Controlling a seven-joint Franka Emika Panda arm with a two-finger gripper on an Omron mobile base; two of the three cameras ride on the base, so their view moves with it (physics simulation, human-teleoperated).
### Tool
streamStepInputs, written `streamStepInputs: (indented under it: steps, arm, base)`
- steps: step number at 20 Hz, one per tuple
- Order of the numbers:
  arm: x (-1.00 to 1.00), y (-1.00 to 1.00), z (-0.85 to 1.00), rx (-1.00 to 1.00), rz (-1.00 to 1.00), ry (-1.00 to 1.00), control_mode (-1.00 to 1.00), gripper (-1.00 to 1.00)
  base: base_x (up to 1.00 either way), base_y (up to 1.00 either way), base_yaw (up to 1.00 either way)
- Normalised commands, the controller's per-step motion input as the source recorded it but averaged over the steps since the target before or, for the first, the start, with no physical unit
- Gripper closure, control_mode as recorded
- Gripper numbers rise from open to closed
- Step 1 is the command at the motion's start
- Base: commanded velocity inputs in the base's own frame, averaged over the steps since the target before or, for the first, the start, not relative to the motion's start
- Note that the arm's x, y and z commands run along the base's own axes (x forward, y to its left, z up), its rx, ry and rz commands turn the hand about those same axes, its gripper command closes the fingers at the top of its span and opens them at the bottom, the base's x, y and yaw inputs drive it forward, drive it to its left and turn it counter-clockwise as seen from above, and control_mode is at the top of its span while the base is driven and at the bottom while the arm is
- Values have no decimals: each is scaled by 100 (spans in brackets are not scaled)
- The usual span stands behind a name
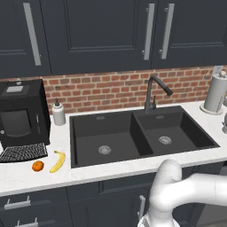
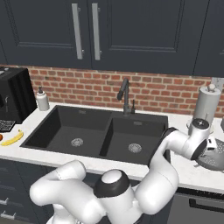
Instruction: Put the colander in the sink, put the tangerine, banana in the colander, and turn on the sink faucet and pour water over the colander.
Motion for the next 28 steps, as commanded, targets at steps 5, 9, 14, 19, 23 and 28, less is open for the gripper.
streamStepInputs:
  steps: [5,9,14,19,23,28]
  arm:
    - [0,0,0,0,0,0,-100,100]
    - [0,0,0,0,0,0,-100,100]
    - [0,0,0,0,0,0,-100,100]
    - [-9,14,0,0,2,0,-100,100]
    - [-26,47,0,0,6,-1,-100,100]
    - [-21,82,0,-4,10,-1,-100,100]
  base:
    - [0,0,0]
    - [0,0,0]
    - [0,0,0]
    - [0,0,0]
    - [0,0,0]
    - [0,0,0]
